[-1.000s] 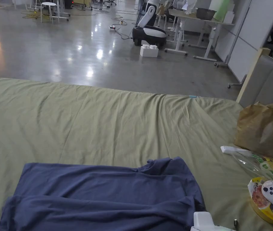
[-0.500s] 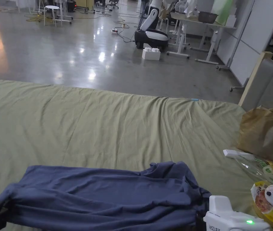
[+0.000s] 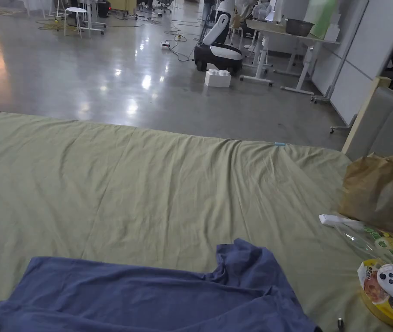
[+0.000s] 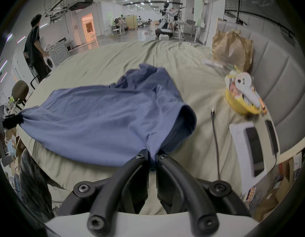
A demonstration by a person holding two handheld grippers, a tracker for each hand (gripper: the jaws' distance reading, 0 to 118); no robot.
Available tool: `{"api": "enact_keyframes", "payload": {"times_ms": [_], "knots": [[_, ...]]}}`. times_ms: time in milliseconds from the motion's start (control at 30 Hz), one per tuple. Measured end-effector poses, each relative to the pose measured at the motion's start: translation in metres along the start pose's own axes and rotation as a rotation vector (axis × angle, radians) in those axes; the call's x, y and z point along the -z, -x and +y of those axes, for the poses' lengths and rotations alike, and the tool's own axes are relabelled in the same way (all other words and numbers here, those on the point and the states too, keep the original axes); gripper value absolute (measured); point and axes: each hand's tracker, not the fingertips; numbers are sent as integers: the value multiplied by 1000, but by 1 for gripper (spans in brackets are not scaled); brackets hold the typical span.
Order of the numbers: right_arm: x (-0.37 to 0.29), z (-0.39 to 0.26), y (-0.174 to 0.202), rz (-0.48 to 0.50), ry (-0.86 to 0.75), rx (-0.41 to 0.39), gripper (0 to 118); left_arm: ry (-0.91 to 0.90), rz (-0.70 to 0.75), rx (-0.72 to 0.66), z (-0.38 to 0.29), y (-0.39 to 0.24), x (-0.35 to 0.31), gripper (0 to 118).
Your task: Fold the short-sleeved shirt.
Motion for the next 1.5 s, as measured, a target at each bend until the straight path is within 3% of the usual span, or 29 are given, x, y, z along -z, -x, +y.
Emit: {"api": "enact_keyframes", "payload": {"times_ms": [233, 500, 533, 567, 633, 667, 700, 767, 1000, 1133, 1233, 1267, 1333, 1433, 1500], "knots": [[20, -53, 15, -47, 82, 5, 7, 109, 21, 3, -48, 4, 15, 9], [25, -48, 26, -90, 86, -36, 9, 179, 39, 59, -53, 8, 43, 9], [25, -47, 27, -96, 87, -41, 12, 182, 37, 56, -53, 11, 45, 9], [23, -46, 29, -103, 82, -44, 23, 181, 38, 60, -51, 10, 44, 10], [12, -41, 30, -148, 25, -47, 55, 143, 50, 86, -47, 6, 38, 15], [8, -38, 30, -157, -7, -39, 74, 108, 58, 108, -44, 4, 35, 24], [3, -33, 31, -155, -56, -31, 79, 71, 60, 130, -40, 1, 32, 34], [-6, -23, 32, -140, -146, -10, 79, 2, 57, 148, -31, -9, 27, 52], [-26, 29, 52, -149, -483, 29, 79, -314, 75, 109, 21, -47, 11, 51], [-35, 56, 67, -158, -641, 45, 76, -469, 98, 106, 47, -72, 4, 51], [-40, 70, 77, -166, -716, 42, 48, -544, 130, 132, 62, -90, 1, 46], [-40, 74, 81, -167, -728, 36, 30, -553, 133, 132, 65, -93, 0, 38], [-42, 80, 85, -161, -750, 39, 11, -572, 130, 132, 71, -99, -1, 18], [-43, 84, 88, -131, -781, 52, 4, -608, 107, 110, 76, -101, -2, 6], [-41, 85, 91, -133, -791, 38, 2, -612, 120, 105, 76, -102, -2, 6]]}}
